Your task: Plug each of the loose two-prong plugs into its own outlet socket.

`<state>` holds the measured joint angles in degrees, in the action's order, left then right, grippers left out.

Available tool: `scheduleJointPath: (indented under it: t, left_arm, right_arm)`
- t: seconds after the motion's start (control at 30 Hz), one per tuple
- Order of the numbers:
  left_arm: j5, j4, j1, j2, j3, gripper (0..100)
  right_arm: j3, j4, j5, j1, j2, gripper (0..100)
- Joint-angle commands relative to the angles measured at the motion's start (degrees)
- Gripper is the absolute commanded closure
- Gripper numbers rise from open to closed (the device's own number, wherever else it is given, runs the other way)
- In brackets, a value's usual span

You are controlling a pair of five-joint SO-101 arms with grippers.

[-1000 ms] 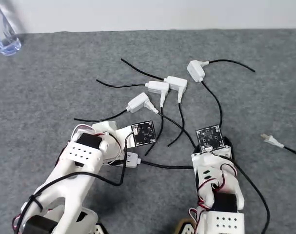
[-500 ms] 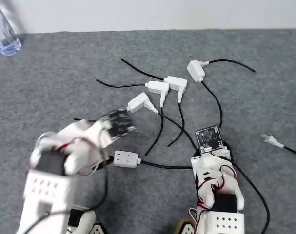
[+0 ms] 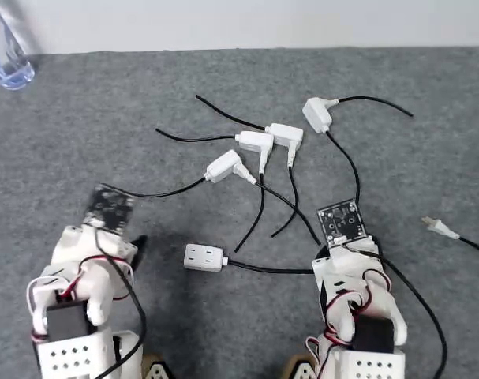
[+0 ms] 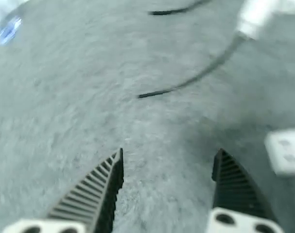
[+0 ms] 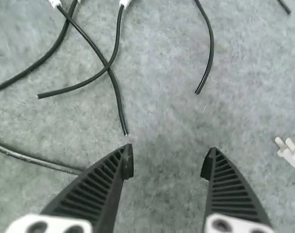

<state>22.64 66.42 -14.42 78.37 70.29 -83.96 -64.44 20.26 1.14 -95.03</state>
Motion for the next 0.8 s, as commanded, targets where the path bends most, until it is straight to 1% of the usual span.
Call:
scheduleJointPath:
  t: [0.0,0.1,0.2,0.3,0.37,0.47,0.63,0.7,0.77]
  left_arm:
    - [-9.6,-8.8,-5.4,4.3,7.6,72]
    - [-14.9,-11.9,-8.0,9.0,14.5,72]
    - [-15.7,-14.1,-9.8,15.2,21.3,72]
    - [-15.6,-13.2,-10.0,22.3,25.5,72]
    - [-15.6,-9.9,-9.8,26.6,26.1,72]
    - [-15.6,-10.5,-9.7,25.8,26.1,72]
    - [-16.0,-11.2,-9.7,25.8,26.2,72]
    - [-16.0,-11.2,-9.6,25.8,26.2,72]
    - [-16.1,-11.2,-9.6,25.8,26.2,72]
  right_arm:
    - [4.1,-0.5,0.8,-0.2,-0.5,77.7]
    - [4.5,0.0,0.8,-0.2,-0.5,77.5]
    - [8.5,-0.9,0.6,1.0,0.0,77.5]
    - [16.6,-3.8,0.8,4.8,0.2,77.5]
    - [22.2,-6.7,1.1,6.4,0.2,77.5]
    - [30.2,-12.0,4.3,6.9,1.9,77.5]
    - [46.1,-17.8,4.4,9.8,10.5,77.7]
    - [53.7,-19.6,2.4,10.8,15.1,77.8]
    - [61.2,-21.3,-1.8,12.2,19.9,77.8]
